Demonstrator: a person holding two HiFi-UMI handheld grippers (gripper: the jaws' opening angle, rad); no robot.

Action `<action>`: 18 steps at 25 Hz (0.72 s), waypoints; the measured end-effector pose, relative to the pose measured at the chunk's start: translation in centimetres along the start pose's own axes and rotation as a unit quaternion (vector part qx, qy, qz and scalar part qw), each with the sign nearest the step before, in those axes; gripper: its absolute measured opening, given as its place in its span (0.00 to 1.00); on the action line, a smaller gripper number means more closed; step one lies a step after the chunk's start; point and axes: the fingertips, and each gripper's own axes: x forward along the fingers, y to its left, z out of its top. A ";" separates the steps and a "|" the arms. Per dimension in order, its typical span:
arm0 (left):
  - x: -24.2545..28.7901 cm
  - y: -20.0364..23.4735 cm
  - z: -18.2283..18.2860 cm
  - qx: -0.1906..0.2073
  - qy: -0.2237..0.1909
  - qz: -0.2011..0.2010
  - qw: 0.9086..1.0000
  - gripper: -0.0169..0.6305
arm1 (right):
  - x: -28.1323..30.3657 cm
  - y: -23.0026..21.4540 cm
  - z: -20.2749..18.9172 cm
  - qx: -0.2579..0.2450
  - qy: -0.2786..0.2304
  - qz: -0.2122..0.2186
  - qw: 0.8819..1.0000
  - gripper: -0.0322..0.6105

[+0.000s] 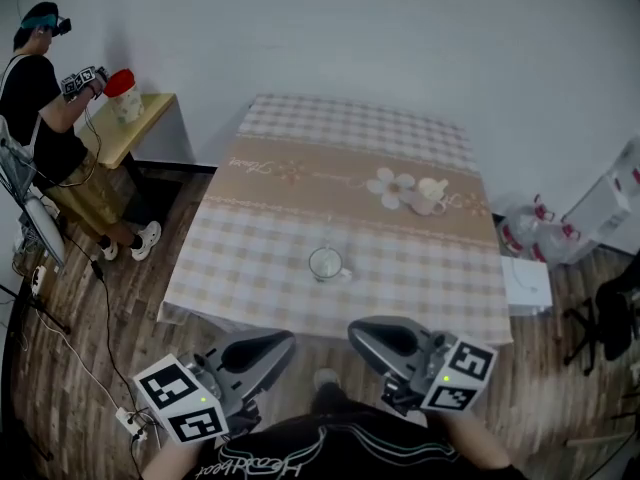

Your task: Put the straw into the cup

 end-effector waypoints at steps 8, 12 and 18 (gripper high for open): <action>-2.8 -3.1 -1.2 0.016 -0.009 -0.008 1.000 0.02 | -1.2 3.9 -1.8 -0.007 -0.004 -0.020 1.000 0.07; -3.8 -4.4 -2.1 0.012 -0.014 -0.009 1.000 0.02 | -1.9 5.7 -2.3 -0.015 -0.004 -0.016 1.000 0.07; -4.4 -4.9 -2.5 0.005 -0.019 -0.003 1.000 0.02 | -2.0 6.6 -2.6 -0.017 -0.001 -0.011 1.000 0.07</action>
